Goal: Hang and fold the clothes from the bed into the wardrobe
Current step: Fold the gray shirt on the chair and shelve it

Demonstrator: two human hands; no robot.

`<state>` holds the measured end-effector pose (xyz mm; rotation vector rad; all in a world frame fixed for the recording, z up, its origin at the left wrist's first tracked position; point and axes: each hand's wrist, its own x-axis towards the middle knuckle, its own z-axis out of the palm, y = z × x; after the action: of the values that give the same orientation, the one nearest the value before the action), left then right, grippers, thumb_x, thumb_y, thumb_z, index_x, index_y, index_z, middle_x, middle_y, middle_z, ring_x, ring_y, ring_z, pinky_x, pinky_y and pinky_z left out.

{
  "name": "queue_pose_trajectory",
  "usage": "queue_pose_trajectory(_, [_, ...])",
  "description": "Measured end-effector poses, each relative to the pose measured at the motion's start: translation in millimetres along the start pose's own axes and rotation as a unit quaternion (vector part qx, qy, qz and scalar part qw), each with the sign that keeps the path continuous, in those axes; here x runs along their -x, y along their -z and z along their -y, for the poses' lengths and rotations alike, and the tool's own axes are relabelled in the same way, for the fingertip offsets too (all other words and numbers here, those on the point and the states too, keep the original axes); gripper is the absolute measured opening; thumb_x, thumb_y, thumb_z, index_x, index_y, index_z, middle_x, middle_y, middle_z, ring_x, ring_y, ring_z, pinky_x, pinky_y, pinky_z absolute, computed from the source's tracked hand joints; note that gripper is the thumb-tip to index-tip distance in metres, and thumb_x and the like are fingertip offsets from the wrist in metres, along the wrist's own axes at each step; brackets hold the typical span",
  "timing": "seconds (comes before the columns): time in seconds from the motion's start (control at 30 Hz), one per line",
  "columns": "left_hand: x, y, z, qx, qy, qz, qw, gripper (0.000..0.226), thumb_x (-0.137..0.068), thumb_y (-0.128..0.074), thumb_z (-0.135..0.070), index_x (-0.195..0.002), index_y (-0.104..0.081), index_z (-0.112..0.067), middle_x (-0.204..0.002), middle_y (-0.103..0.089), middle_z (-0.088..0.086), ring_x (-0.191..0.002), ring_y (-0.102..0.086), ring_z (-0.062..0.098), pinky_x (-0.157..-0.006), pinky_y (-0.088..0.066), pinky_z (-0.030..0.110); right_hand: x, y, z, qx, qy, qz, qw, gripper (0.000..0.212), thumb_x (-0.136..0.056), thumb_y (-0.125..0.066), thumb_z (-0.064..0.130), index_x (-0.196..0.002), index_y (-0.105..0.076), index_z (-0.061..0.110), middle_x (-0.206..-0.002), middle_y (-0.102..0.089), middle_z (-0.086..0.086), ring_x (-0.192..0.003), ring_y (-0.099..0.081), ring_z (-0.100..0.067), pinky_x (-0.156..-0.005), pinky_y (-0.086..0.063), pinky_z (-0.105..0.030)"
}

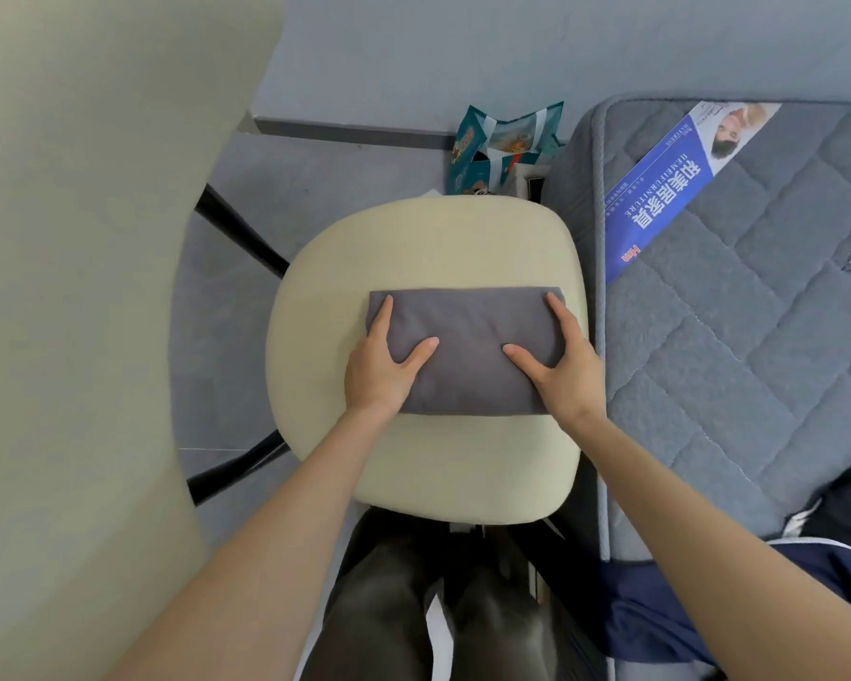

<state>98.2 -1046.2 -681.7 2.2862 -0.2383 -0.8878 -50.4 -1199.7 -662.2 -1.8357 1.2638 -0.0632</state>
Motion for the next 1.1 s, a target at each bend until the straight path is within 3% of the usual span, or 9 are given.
queue_pose_trajectory(0.13, [34, 9, -13, 0.019, -0.026, -0.033, 0.999, 0.078, -0.082, -0.064, -0.056, -0.148, -0.028, -0.037, -0.142, -0.048, -0.009, -0.125, -0.049, 0.018, -0.087, -0.037, 0.022, 25, 22, 9, -0.028, 0.046, -0.006, 0.999, 0.079, -0.079, -0.075, 0.042, -0.145, -0.032, 0.041, -0.132, -0.049, 0.007, -0.118, -0.045, -0.007, -0.098, -0.035, -0.023])
queue_pose_trajectory(0.27, [85, 27, -24, 0.047, -0.074, -0.068, 0.994, 0.074, -0.085, -0.062, -0.054, -0.148, -0.029, -0.036, -0.145, -0.042, -0.015, -0.128, -0.043, 0.006, -0.088, -0.032, 0.014, 59, 50, 19, -0.034, 0.11, -0.013, 0.993, 0.077, -0.08, -0.074, 0.043, -0.145, -0.032, 0.041, -0.134, -0.045, 0.01, -0.115, -0.039, 0.003, -0.099, -0.031, -0.021])
queue_pose_trajectory(0.4, [151, 43, -28, 0.083, -0.114, -0.097, 0.985, 0.073, -0.085, -0.063, -0.05, -0.148, -0.029, -0.035, -0.142, -0.039, -0.021, -0.116, -0.033, -0.014, -0.08, -0.026, -0.004, 100, 77, 23, -0.038, 0.173, -0.002, 0.984, 0.076, -0.08, -0.072, 0.044, -0.145, -0.032, 0.041, -0.124, -0.042, 0.015, -0.104, -0.034, 0.029, -0.084, -0.027, 0.004])
queue_pose_trajectory(0.5, [208, 57, -33, 0.098, -0.131, -0.118, 0.979, 0.071, -0.085, -0.063, -0.05, -0.147, -0.03, -0.035, -0.139, -0.039, -0.021, -0.116, -0.033, -0.014, -0.085, -0.027, 0.001, 135, 102, 32, -0.044, 0.214, 0.013, 0.976, 0.076, -0.081, -0.073, 0.042, -0.145, -0.033, 0.041, -0.123, -0.043, 0.015, -0.105, -0.032, 0.032, -0.083, -0.025, 0.008])
queue_pose_trajectory(0.73, [343, 107, -39, 0.127, -0.146, -0.19, 0.962, 0.067, -0.088, -0.061, -0.045, -0.147, -0.032, -0.033, -0.134, -0.038, -0.023, -0.117, -0.035, -0.015, -0.09, -0.029, -0.003, 238, 149, 67, -0.072, 0.299, 0.06, 0.95, 0.074, -0.082, -0.073, 0.038, -0.144, -0.033, 0.037, -0.133, -0.04, 0.029, -0.125, -0.038, 0.008, -0.103, -0.031, -0.017])
queue_pose_trajectory(0.8, [379, 125, -35, 0.131, -0.135, -0.216, 0.958, 0.065, -0.089, -0.061, -0.044, -0.146, -0.033, -0.033, -0.135, -0.038, -0.023, -0.118, -0.036, -0.013, -0.092, -0.029, -0.001, 270, 154, 78, -0.077, 0.312, 0.087, 0.943, 0.075, -0.082, -0.073, 0.038, -0.145, -0.033, 0.036, -0.133, -0.041, 0.023, -0.124, -0.038, 0.011, -0.103, -0.032, -0.014])
queue_pose_trajectory(0.9, [434, 151, -22, 0.134, -0.11, -0.25, 0.952, 0.063, -0.089, -0.061, -0.043, -0.146, -0.033, -0.034, -0.131, -0.037, -0.025, -0.116, -0.034, -0.014, -0.093, -0.03, 0.004, 315, 155, 93, -0.076, 0.34, 0.127, 0.929, 0.075, -0.083, -0.072, 0.037, -0.146, -0.032, 0.033, -0.127, -0.038, 0.03, -0.118, -0.036, 0.02, -0.094, -0.028, 0.002])
queue_pose_trajectory(1.1, [540, 196, 28, 0.152, -0.057, -0.316, 0.935, 0.063, -0.09, -0.059, -0.044, -0.147, -0.032, -0.036, -0.145, -0.038, -0.016, -0.128, -0.037, 0.001, -0.102, -0.032, 0.019, 404, 129, 129, -0.07, 0.401, 0.206, 0.89, 0.075, -0.083, -0.072, 0.039, -0.146, -0.032, 0.032, -0.126, -0.034, 0.036, -0.118, -0.033, 0.023, -0.091, -0.025, 0.006])
